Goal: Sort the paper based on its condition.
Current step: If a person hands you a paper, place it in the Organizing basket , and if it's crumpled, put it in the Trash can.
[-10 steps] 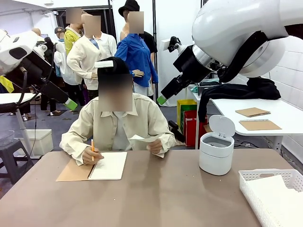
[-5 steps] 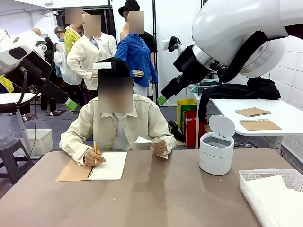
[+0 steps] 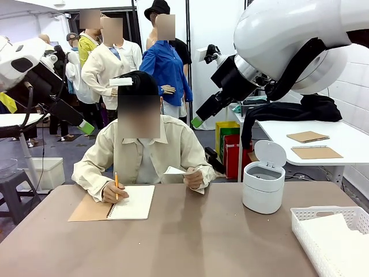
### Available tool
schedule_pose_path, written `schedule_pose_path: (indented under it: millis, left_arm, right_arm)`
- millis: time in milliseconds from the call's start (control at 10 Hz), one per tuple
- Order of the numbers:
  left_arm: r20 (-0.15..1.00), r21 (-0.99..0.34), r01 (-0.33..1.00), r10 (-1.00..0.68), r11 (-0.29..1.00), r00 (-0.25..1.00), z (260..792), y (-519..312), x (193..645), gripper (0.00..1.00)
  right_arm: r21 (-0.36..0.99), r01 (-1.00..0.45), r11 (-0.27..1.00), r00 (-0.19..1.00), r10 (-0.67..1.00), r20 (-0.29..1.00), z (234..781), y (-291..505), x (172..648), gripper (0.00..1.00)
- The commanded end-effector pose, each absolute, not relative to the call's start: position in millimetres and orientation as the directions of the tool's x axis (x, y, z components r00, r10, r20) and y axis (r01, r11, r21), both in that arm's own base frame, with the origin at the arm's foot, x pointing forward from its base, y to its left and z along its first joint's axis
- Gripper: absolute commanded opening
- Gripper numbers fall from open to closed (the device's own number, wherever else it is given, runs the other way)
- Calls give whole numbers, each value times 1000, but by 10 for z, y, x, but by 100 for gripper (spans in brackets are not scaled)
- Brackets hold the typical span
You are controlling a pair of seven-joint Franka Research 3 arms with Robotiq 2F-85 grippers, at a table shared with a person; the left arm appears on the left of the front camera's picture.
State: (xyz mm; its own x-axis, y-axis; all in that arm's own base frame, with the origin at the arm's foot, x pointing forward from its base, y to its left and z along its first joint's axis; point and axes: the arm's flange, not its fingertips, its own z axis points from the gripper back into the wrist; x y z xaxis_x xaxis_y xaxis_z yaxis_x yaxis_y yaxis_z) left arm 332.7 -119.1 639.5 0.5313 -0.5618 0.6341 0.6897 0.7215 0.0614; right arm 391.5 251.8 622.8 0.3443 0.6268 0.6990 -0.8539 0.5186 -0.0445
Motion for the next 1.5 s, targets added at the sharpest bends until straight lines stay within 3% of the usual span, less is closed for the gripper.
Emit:
schedule_pose_path:
  millis: [0, 400, 500, 700, 800, 900, 1000, 1100, 1300, 1400]
  left_arm:
    - [636, 53, 690, -557, 722, 534, 6392, -1182, 3330, 100]
    - [636, 53, 690, -557, 722, 534, 6392, -1182, 3330, 100]
    - [636, 53, 690, -557, 722, 534, 6392, -1182, 3330, 100]
    - [636, 53, 690, -557, 722, 534, 6392, -1182, 3330, 100]
    - [636, 53, 690, -557, 722, 534, 6392, -1182, 3330, 100]
    - [636, 53, 690, -557, 722, 534, 6392, -1182, 3330, 100]
    - [636, 53, 690, -557, 722, 534, 6392, -1182, 3330, 100]
    - [636, 53, 690, -557, 722, 534, 6392, -1182, 3330, 100]
    - [636, 53, 690, -557, 722, 534, 6392, -1182, 3330, 100]
    - [636, 53, 690, -557, 722, 534, 6392, -1182, 3330, 100]
  right_arm:
    - [-45, -854, 519, 344, 627, 699, 6228, 2518, 3915, 100]
    - [339, -700, 629, 696, 493, 522, 5862, 2493, 4561, 100]
    - [469, -568, 677, 818, 404, 408, 5721, 2423, 4680, 100]
    - [605, -346, 717, 938, 253, 237, 5448, 2279, 4783, 100]
    - [642, -254, 723, 967, 180, 179, 5315, 2245, 4782, 100]
    - [605, -293, 741, 956, 208, 208, 5273, 2242, 4751, 100]
    - [262, -611, 747, 768, 479, 426, 5379, 2334, 4682, 100]
    - [598, -302, 743, 953, 243, 180, 5238, 2156, 4813, 100]
    - [598, -302, 743, 953, 243, 180, 5238, 2156, 4813, 100]
    - [529, -383, 757, 924, 301, 237, 5293, 2231, 4776, 100]
